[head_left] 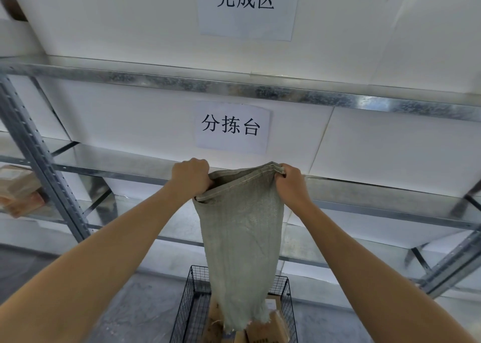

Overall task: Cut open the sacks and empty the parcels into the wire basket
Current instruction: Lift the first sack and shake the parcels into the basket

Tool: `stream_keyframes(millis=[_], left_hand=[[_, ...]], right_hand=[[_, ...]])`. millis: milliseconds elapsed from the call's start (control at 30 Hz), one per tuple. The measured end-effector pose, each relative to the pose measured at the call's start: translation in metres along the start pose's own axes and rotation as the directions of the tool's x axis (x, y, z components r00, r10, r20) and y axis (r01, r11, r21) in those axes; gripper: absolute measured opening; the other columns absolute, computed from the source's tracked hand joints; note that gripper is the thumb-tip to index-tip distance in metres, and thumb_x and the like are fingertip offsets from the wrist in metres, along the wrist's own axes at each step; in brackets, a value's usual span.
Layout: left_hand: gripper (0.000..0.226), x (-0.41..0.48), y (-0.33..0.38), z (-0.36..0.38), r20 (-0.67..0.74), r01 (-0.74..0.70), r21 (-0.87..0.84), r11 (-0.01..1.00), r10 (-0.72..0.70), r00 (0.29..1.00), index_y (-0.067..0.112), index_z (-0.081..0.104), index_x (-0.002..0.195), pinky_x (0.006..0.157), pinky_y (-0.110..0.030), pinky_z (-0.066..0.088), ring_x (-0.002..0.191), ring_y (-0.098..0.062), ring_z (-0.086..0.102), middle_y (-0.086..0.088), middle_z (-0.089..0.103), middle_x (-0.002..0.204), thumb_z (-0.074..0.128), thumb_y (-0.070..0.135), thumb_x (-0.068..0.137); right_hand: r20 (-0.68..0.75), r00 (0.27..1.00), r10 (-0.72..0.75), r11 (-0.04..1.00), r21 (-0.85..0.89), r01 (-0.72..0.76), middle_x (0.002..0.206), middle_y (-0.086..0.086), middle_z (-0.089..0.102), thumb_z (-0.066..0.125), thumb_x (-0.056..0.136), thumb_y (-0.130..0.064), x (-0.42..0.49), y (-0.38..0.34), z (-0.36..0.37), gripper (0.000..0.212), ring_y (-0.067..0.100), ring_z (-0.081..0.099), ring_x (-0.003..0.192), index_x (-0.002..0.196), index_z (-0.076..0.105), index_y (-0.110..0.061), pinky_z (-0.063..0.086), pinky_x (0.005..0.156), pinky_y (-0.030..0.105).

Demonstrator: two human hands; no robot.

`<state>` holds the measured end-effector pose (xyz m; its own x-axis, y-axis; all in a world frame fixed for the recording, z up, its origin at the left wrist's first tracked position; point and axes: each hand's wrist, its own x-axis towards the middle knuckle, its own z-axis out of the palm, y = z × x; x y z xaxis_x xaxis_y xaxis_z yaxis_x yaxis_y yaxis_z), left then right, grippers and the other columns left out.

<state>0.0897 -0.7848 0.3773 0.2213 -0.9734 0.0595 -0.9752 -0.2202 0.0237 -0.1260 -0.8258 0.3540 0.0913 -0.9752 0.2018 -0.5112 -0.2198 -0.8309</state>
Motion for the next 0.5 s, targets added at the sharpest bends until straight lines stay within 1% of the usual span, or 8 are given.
stream_keyframes(millis=[33,67,133,200,267,367,433,500], left_hand=[[0.030,-0.003,0.002,-0.002,-0.073,-0.034,0.157,0.987,0.046,0.996,0.013,0.048,0.069,0.060,-0.027,0.038,0.064,-0.021,0.052,0.001,0.047,0.063,0.051,0.034,0.091],[0.029,-0.005,0.005,-0.003,-0.108,-0.061,0.254,0.965,0.091,0.990,0.014,0.046,0.070,0.060,-0.027,0.037,0.065,-0.021,0.051,0.002,0.043,0.062,0.050,0.033,0.092],[0.021,-0.005,0.008,-0.005,-0.103,-0.092,0.333,0.938,0.133,0.986,0.015,0.048,0.077,0.060,-0.028,0.037,0.067,-0.021,0.050,0.002,0.039,0.062,0.049,0.029,0.093],[0.014,-0.004,0.008,-0.004,-0.063,-0.088,0.284,0.955,0.110,0.992,0.013,0.047,0.081,0.062,-0.029,0.038,0.069,-0.021,0.050,0.001,0.039,0.064,0.049,0.021,0.092],[0.008,-0.003,0.007,-0.006,-0.006,-0.078,0.204,0.976,0.081,0.997,0.011,0.045,0.082,0.066,-0.030,0.041,0.071,-0.022,0.051,0.000,0.041,0.066,0.048,0.014,0.089],[0.007,-0.002,0.004,-0.014,0.118,-0.017,0.103,0.994,0.005,0.993,0.008,0.046,0.078,0.071,-0.028,0.047,0.068,-0.021,0.058,-0.002,0.053,0.064,0.047,0.008,0.084],[0.007,0.001,0.000,-0.017,0.236,0.050,-0.001,0.999,-0.048,0.971,0.007,0.053,0.077,0.070,-0.026,0.052,0.061,-0.019,0.063,-0.006,0.066,0.067,0.047,0.006,0.081],[0.014,0.007,-0.005,-0.018,0.385,0.115,-0.146,0.983,-0.051,0.921,0.003,0.061,0.083,0.064,-0.025,0.054,0.060,-0.019,0.063,-0.010,0.071,0.080,0.047,0.006,0.081]], right_hand=[[-0.005,1.000,-0.001,1.000,-0.002,0.001,0.060,0.004,0.041,0.034,0.087,0.006,0.000,0.000,0.001,0.022,0.014,0.035,0.054,0.075,0.051,-0.002,0.024,0.050,0.027],[-0.012,1.000,-0.003,1.000,-0.005,0.003,0.061,0.005,0.043,0.034,0.087,0.006,0.000,0.000,0.001,0.022,0.014,0.035,0.054,0.078,0.053,0.001,0.024,0.050,0.027],[-0.019,1.000,-0.014,1.000,-0.018,0.014,0.061,0.005,0.043,0.035,0.087,0.006,0.000,-0.001,0.002,0.021,0.014,0.035,0.054,0.079,0.054,0.001,0.024,0.050,0.028],[-0.012,1.000,-0.024,0.999,-0.030,0.023,0.059,0.003,0.042,0.035,0.088,0.006,0.001,-0.002,0.001,0.022,0.014,0.035,0.053,0.078,0.053,-0.001,0.024,0.049,0.027],[-0.002,1.000,-0.031,0.999,-0.040,0.031,0.060,0.003,0.044,0.035,0.089,0.005,0.001,-0.001,0.001,0.023,0.013,0.036,0.053,0.081,0.056,0.002,0.025,0.049,0.026],[0.012,0.999,-0.048,0.997,-0.056,0.049,0.064,0.006,0.047,0.036,0.090,0.004,0.001,0.001,0.001,0.022,0.014,0.037,0.054,0.084,0.058,0.007,0.026,0.049,0.026],[0.001,0.998,-0.057,0.997,-0.061,0.057,0.064,0.008,0.048,0.036,0.089,0.005,0.001,0.002,0.001,0.022,0.015,0.038,0.055,0.084,0.057,0.009,0.027,0.049,0.027],[-0.008,0.998,-0.067,0.995,-0.072,0.066,0.063,0.007,0.048,0.036,0.088,0.006,0.002,0.002,0.001,0.022,0.015,0.038,0.055,0.079,0.056,0.005,0.027,0.049,0.027]])
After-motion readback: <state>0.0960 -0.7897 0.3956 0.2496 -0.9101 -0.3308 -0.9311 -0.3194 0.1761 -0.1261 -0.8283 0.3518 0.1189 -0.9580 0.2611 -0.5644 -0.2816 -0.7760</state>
